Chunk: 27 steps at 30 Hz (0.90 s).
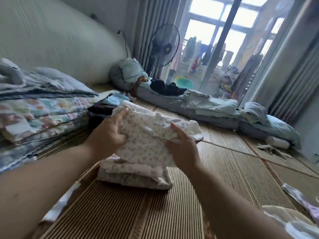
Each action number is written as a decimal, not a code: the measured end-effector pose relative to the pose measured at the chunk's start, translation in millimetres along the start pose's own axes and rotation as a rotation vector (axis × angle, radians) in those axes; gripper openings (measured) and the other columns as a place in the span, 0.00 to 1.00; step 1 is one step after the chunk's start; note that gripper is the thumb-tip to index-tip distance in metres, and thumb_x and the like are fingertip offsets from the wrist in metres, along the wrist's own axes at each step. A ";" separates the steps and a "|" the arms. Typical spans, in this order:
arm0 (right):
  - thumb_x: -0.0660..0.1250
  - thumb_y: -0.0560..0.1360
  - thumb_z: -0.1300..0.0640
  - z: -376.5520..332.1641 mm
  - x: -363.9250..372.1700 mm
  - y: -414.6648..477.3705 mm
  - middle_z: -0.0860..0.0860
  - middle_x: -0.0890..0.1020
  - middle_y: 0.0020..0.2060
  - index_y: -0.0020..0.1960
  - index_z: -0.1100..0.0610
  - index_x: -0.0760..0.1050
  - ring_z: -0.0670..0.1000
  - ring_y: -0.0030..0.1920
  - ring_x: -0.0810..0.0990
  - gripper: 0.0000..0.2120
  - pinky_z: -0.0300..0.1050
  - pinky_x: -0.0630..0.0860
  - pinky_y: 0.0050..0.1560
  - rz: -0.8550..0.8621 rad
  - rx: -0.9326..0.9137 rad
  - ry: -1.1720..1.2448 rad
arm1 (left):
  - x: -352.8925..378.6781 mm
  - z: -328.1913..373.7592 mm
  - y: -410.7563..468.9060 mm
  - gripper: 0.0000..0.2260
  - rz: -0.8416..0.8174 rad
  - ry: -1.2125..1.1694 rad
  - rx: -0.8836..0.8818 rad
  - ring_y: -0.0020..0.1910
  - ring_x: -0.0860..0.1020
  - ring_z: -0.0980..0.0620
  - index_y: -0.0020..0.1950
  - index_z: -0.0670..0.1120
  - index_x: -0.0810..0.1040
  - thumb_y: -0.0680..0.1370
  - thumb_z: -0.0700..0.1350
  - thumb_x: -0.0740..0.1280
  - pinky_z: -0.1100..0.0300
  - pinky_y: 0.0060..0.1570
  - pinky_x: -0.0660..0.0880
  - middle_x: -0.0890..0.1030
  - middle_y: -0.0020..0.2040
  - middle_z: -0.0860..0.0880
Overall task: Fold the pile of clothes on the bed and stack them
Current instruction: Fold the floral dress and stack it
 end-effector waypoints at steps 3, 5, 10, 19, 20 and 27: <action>0.65 0.74 0.65 23.4 36.4 35.6 0.49 0.77 0.63 0.71 0.45 0.67 0.49 0.56 0.79 0.29 0.45 0.75 0.60 -0.061 0.032 -0.066 | -3.8 -39.2 23.4 0.36 0.029 0.221 -0.072 0.70 0.68 0.49 0.77 0.51 0.59 0.71 0.39 0.68 0.60 0.68 0.63 0.64 0.75 0.47; 0.64 0.75 0.60 43.1 54.4 47.1 0.49 0.75 0.66 0.73 0.45 0.64 0.52 0.63 0.75 0.29 0.41 0.71 0.60 -0.111 0.030 -0.214 | 0.0 -65.2 27.7 0.38 -0.008 0.388 -0.193 0.66 0.71 0.44 0.77 0.52 0.57 0.68 0.46 0.67 0.59 0.60 0.68 0.68 0.72 0.41; 0.61 0.75 0.47 91.3 69.6 55.2 0.59 0.65 0.71 0.76 0.41 0.56 0.60 0.67 0.69 0.30 0.53 0.68 0.68 -0.277 0.206 -0.495 | 20.9 -112.0 24.0 0.47 -0.229 0.561 -0.452 0.76 0.56 0.46 0.79 0.49 0.53 0.59 0.58 0.58 0.58 0.71 0.59 0.53 0.78 0.42; 0.55 0.71 0.29 67.8 24.6 10.3 0.52 0.49 0.77 0.75 0.37 0.43 0.57 0.76 0.51 0.39 0.59 0.56 0.71 -0.108 0.007 -0.724 | 41.9 -59.6 5.5 0.37 -0.156 0.846 -0.114 0.76 0.36 0.47 0.77 0.62 0.44 0.73 0.67 0.57 0.44 0.73 0.44 0.30 0.76 0.50; 0.56 0.71 0.30 60.9 13.4 -3.7 0.52 0.48 0.77 0.76 0.38 0.43 0.57 0.76 0.51 0.39 0.58 0.56 0.71 -0.102 -0.025 -0.769 | 52.6 -42.9 -4.6 0.37 -0.197 0.858 -0.046 0.76 0.35 0.49 0.77 0.62 0.41 0.74 0.66 0.57 0.44 0.73 0.42 0.31 0.76 0.51; 0.59 0.71 0.32 33.3 -98.5 -133.7 0.52 0.49 0.78 0.76 0.39 0.43 0.57 0.76 0.54 0.40 0.58 0.56 0.72 -0.056 -0.023 -0.883 | 146.1 69.7 -107.3 0.33 -0.375 0.725 0.189 0.75 0.36 0.54 0.76 0.63 0.45 0.75 0.63 0.58 0.42 0.73 0.43 0.38 0.78 0.56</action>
Point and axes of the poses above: each hand's wrist, its own y-axis towards the middle knuckle, its own x-axis out of the palm, z = x × y, the point moved 4 cm from there along y, towards the middle knuckle
